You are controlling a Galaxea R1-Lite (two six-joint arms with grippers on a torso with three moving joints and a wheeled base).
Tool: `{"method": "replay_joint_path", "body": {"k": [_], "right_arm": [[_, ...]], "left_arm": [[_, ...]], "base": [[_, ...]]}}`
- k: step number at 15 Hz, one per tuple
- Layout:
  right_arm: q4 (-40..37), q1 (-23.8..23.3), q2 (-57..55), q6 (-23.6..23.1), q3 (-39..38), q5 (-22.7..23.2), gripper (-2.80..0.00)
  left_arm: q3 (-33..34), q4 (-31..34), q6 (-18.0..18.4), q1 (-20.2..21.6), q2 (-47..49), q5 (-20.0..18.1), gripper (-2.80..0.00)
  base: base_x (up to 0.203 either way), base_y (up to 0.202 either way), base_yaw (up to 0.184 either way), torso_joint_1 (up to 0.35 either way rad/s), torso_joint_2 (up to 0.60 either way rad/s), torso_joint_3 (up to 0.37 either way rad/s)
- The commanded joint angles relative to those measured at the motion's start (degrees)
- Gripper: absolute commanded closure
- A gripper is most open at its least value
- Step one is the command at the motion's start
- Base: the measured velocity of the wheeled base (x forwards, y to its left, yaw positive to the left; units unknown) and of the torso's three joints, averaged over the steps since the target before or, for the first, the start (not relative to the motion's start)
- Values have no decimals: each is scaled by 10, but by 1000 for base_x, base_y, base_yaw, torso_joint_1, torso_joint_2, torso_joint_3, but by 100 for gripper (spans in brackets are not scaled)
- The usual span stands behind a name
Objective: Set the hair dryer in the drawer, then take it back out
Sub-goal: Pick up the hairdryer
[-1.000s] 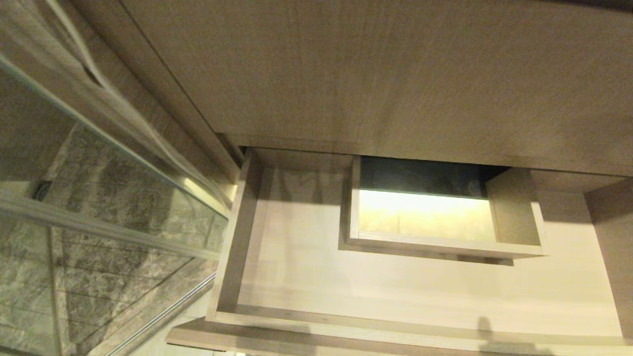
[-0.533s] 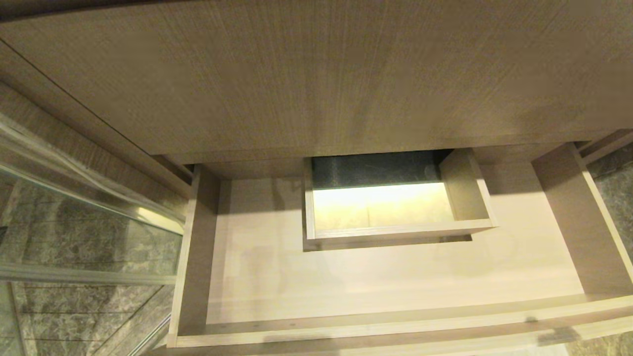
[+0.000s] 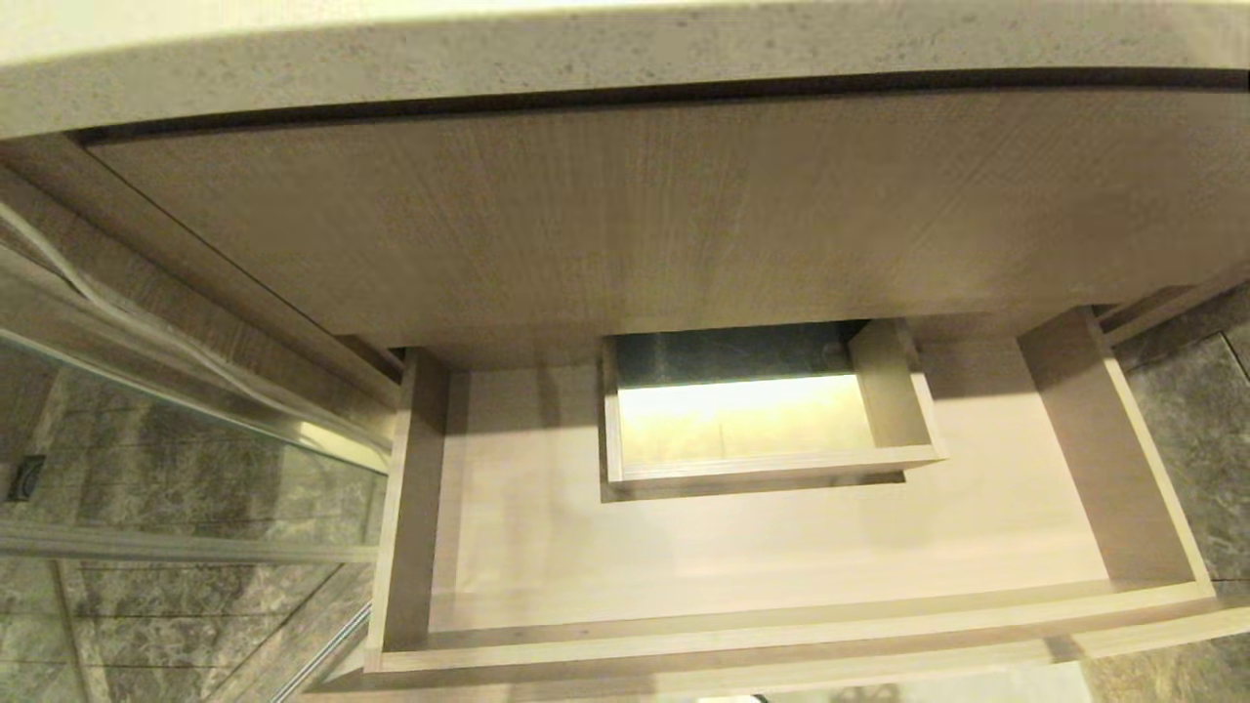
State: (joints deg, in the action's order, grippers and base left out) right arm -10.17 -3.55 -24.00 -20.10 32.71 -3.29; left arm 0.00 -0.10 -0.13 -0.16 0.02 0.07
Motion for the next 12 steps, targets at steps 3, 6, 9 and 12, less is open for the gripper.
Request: {"method": "replay_joint_path", "body": {"k": [3, 6, 9, 12], "right_arm": [[-2, -6, 5, -1, 0, 0, 0], [-1, -8, 8, -1, 0, 0, 0], [1, -8, 9, -1, 0, 0, 0], [1, -11, 9, -1, 0, 0, 0]], "left_arm": [[0, 0, 0, 0, 0, 0, 0], [0, 0, 0, 0, 0, 0, 0], [0, 0, 0, 0, 0, 0, 0], [0, 0, 0, 0, 0, 0, 0]], "base": [[0, 0, 0, 231, -493, -270], [0, 0, 0, 243, -506, -278], [0, 0, 0, 262, -540, -282], [0, 0, 0, 273, -554, -295]]}}
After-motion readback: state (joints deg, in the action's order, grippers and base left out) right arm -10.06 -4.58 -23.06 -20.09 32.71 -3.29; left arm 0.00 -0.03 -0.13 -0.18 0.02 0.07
